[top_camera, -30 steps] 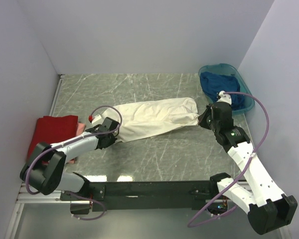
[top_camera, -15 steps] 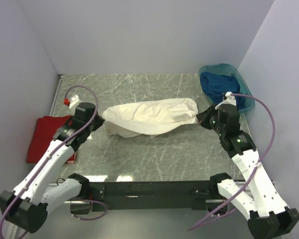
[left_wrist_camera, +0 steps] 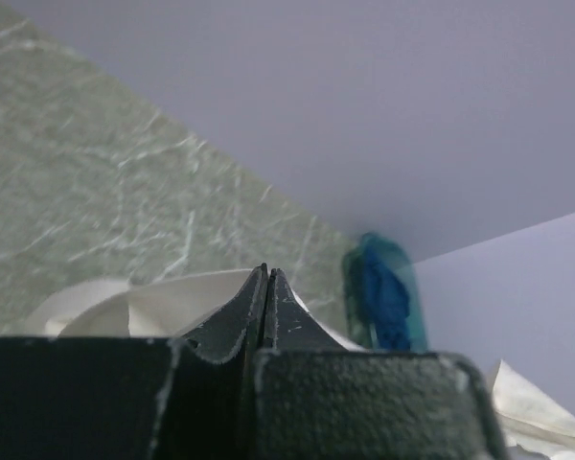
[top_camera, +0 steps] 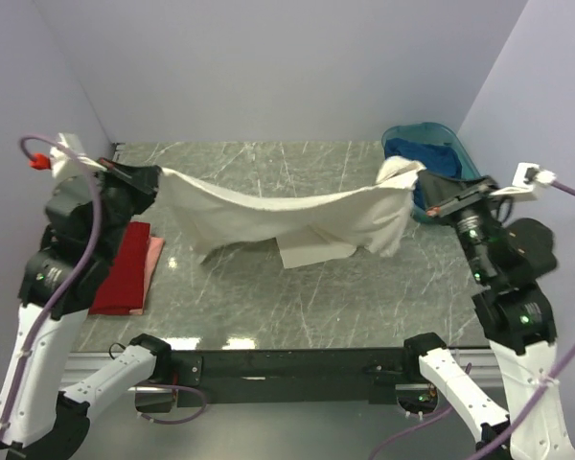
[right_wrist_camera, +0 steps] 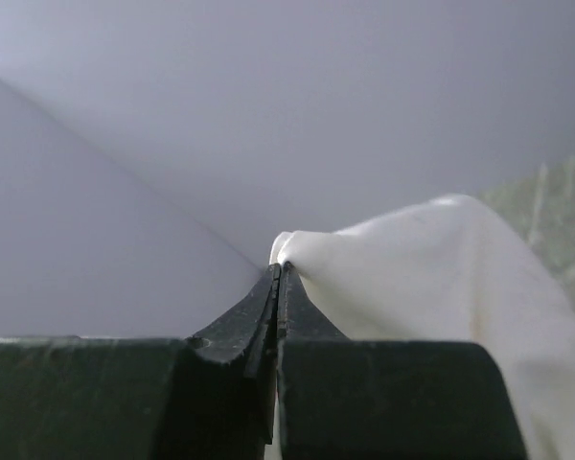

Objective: Fold and stack the t-shirts
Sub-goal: Flatten the tshirt out

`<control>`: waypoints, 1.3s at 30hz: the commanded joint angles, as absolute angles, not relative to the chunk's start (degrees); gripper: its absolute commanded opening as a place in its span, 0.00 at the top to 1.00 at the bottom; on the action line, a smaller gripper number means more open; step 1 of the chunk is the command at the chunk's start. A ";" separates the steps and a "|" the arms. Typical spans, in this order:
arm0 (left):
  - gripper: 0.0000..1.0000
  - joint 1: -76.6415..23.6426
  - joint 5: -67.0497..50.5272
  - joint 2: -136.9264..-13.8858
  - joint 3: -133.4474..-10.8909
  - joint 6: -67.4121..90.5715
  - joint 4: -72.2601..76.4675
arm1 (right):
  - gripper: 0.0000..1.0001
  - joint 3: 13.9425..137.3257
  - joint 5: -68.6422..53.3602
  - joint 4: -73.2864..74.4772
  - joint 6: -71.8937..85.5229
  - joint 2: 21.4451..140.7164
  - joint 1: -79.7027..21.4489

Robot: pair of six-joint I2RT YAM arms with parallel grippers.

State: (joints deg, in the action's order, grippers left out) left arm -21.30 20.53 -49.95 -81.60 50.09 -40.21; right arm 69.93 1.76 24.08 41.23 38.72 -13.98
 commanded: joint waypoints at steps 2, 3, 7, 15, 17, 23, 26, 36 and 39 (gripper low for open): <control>0.99 -21.01 21.18 -49.57 -90.41 46.94 -37.01 | 1.00 79.52 6.59 17.93 40.26 37.97 -13.62; 0.99 -21.09 21.44 -49.74 -91.83 46.41 -36.22 | 1.00 81.11 7.03 17.67 39.91 38.23 -13.62; 0.99 -21.09 22.50 -51.59 -97.81 44.91 -34.11 | 1.00 87.88 8.35 15.65 37.97 40.77 -13.54; 0.99 -21.01 21.89 -58.26 -96.16 44.12 -25.67 | 1.00 87.37 5.72 6.43 36.21 49.72 -13.54; 0.99 -20.13 20.84 -62.56 -96.06 44.03 -22.70 | 1.00 87.01 5.28 3.00 35.77 52.46 -13.54; 0.99 -9.96 8.10 -75.04 -99.39 46.75 -14.51 | 1.00 92.10 1.85 -4.56 33.58 67.65 -13.01; 0.99 -5.38 2.83 -82.86 -105.78 47.63 -11.08 | 1.00 99.73 0.18 -5.19 33.14 76.97 -12.57; 0.99 7.81 -11.50 -99.67 -128.93 53.25 -5.98 | 1.00 134.90 0.18 -1.40 28.92 98.26 -12.22; 0.99 10.72 -13.17 -97.22 -126.31 54.05 -3.96 | 1.00 132.29 0.18 -4.56 28.92 94.94 -12.22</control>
State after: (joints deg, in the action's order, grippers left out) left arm 7.79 -7.92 -101.80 -124.36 51.62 -11.94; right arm 129.88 0.21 3.22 30.50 100.77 -12.71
